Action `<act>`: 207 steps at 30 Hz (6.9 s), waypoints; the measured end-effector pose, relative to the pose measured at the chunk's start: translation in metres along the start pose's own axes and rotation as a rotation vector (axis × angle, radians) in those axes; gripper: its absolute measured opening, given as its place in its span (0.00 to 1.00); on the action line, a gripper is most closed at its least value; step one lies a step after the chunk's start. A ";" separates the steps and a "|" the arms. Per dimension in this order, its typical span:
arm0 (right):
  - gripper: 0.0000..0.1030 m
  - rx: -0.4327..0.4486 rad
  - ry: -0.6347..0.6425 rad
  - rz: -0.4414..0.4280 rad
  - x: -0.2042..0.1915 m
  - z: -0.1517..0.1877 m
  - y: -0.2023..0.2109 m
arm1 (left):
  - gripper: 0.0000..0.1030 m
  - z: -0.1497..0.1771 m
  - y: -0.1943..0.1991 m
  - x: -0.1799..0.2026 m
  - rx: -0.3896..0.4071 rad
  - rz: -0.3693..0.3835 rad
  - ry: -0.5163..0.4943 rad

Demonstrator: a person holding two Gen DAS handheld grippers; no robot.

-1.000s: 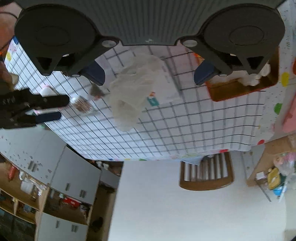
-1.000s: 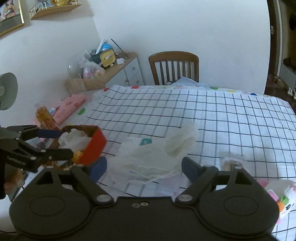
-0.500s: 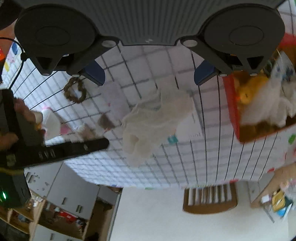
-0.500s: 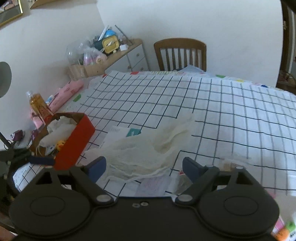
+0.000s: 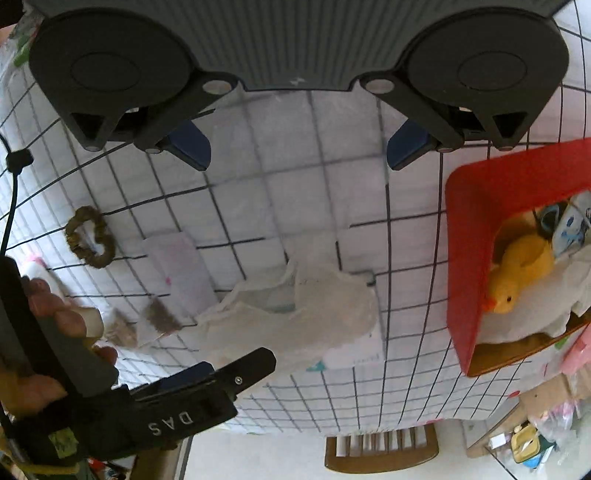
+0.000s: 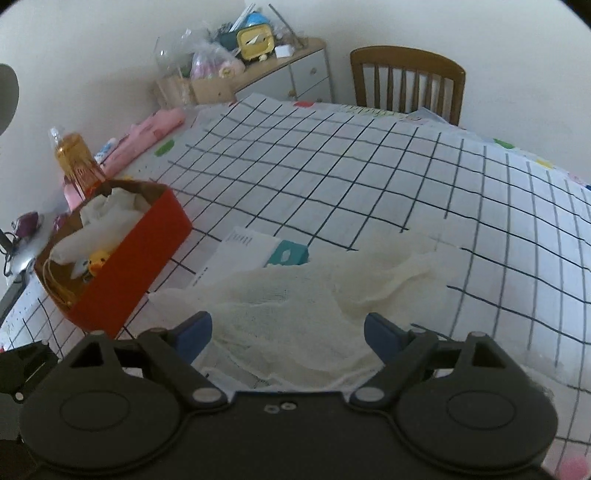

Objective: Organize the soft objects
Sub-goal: 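Grasp the clear plastic sheet with the left tool while the right tool grasps the gauze cloth, then lift the plastic sheet and gauze cloth and carry them toward the tin box, then lower the plastic sheet and gauze cloth into the tin box and open both tools, then move both open tools toward the tea bag and printed paper slip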

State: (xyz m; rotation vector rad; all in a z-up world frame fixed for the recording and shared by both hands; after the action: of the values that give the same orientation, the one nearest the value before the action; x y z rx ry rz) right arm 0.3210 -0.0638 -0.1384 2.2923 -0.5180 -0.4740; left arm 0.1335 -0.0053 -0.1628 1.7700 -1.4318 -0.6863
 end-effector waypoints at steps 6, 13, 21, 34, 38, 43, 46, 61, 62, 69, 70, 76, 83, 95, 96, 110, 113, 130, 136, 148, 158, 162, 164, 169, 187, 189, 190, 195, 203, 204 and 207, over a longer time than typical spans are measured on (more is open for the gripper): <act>0.78 -0.043 0.058 0.016 -0.003 0.003 -0.018 | 0.90 0.003 -0.001 0.001 0.006 -0.039 -0.013; 0.64 -0.053 0.062 0.029 -0.001 0.009 -0.025 | 0.48 0.001 0.005 0.005 0.043 -0.054 -0.022; 0.16 -0.065 0.109 0.064 -0.006 0.013 -0.024 | 0.18 -0.006 0.004 -0.005 0.046 -0.044 0.044; 0.02 0.117 0.051 0.057 0.000 -0.002 0.037 | 0.09 -0.022 0.017 -0.014 0.104 -0.027 0.092; 0.02 0.188 0.024 0.049 0.000 -0.013 0.062 | 0.09 -0.031 0.029 -0.017 0.148 -0.015 0.109; 0.02 0.270 -0.009 0.031 -0.001 -0.024 0.094 | 0.09 -0.046 0.047 -0.022 0.201 -0.003 0.124; 0.02 0.305 -0.015 0.020 -0.005 -0.030 0.111 | 0.09 -0.055 0.058 -0.027 0.226 -0.006 0.128; 0.02 0.421 -0.010 -0.076 -0.051 -0.064 0.166 | 0.09 -0.088 0.108 -0.080 0.309 -0.029 0.185; 0.02 0.425 -0.010 -0.086 -0.055 -0.066 0.167 | 0.09 -0.090 0.111 -0.086 0.319 -0.034 0.193; 0.02 0.444 -0.032 -0.162 -0.088 -0.083 0.162 | 0.09 -0.097 0.130 -0.128 0.352 -0.052 0.233; 0.02 0.446 -0.031 -0.171 -0.094 -0.086 0.161 | 0.09 -0.097 0.132 -0.134 0.355 -0.055 0.235; 0.02 0.447 -0.016 -0.222 -0.133 -0.103 0.146 | 0.09 -0.095 0.140 -0.166 0.366 -0.078 0.246; 0.01 0.402 -0.019 -0.248 -0.171 -0.113 0.108 | 0.09 -0.086 0.131 -0.200 0.340 -0.085 0.242; 0.02 0.248 -0.078 -0.189 -0.199 -0.101 0.021 | 0.09 -0.067 0.092 -0.231 0.236 -0.058 0.208; 0.02 0.239 -0.079 -0.182 -0.201 -0.099 0.015 | 0.09 -0.066 0.089 -0.232 0.227 -0.055 0.204; 0.02 0.108 -0.110 -0.114 -0.205 -0.076 -0.048 | 0.09 -0.058 0.059 -0.238 0.139 -0.017 0.139; 0.02 0.074 -0.107 -0.093 -0.205 -0.072 -0.063 | 0.09 -0.058 0.054 -0.239 0.126 -0.011 0.136; 0.02 -0.019 -0.095 -0.059 -0.208 -0.051 -0.100 | 0.09 -0.049 0.048 -0.234 0.077 0.013 0.119; 0.01 -0.021 -0.116 -0.062 -0.202 -0.051 -0.101 | 0.10 -0.047 0.047 -0.232 0.061 0.008 0.119; 0.27 0.033 -0.045 -0.088 -0.218 -0.061 -0.079 | 0.51 -0.045 0.057 -0.231 0.089 0.016 0.121; 0.41 0.100 -0.031 -0.116 -0.218 -0.065 -0.039 | 0.66 -0.043 0.080 -0.232 0.144 0.000 0.127; 0.48 0.136 -0.036 -0.122 -0.215 -0.064 -0.018 | 0.69 -0.042 0.093 -0.231 0.169 -0.013 0.119; 0.49 0.153 -0.036 -0.120 -0.215 -0.063 -0.009 | 0.73 -0.043 0.100 -0.230 0.188 -0.015 0.115; 0.55 0.187 -0.029 -0.112 -0.212 -0.060 0.014 | 0.73 -0.046 0.117 -0.220 0.234 -0.021 0.093; 0.70 0.259 -0.121 0.005 -0.139 -0.009 0.095 | 0.80 -0.069 0.119 -0.130 0.279 0.080 -0.004; 0.73 0.261 -0.142 0.024 -0.125 -0.002 0.101 | 0.80 -0.073 0.116 -0.119 0.276 0.094 -0.011; 0.73 0.262 -0.151 0.032 -0.119 0.001 0.103 | 0.80 -0.075 0.114 -0.112 0.275 0.100 -0.016; 0.79 0.264 -0.188 0.070 -0.089 0.016 0.116 | 0.84 -0.083 0.104 -0.079 0.265 0.133 -0.031; 0.83 0.255 -0.232 0.123 -0.040 0.043 0.136 | 0.88 -0.094 0.083 -0.029 0.247 0.151 -0.055; 0.84 0.253 -0.236 0.129 -0.034 0.047 0.138 | 0.91 -0.095 0.080 -0.022 0.245 0.150 -0.060; 0.84 0.249 -0.242 0.143 -0.020 0.055 0.145 | 0.98 -0.096 0.072 -0.005 0.248 0.163 -0.068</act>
State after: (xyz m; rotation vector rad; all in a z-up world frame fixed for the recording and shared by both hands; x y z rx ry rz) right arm 0.2457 -0.1802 -0.0669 2.4236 -0.8982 -0.6508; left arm 0.1667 0.0132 -0.0488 1.8030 -1.7486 -0.5050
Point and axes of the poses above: each gripper's, at about its wrist camera, not at the fingertips, and y roughly against the way its jaws point, x to its right, z to its underside, the point moved 2 cm from there along -y, roughly the way its jaws point, and after that the axes turned 4 degrees about x, right-handed, at the moved point
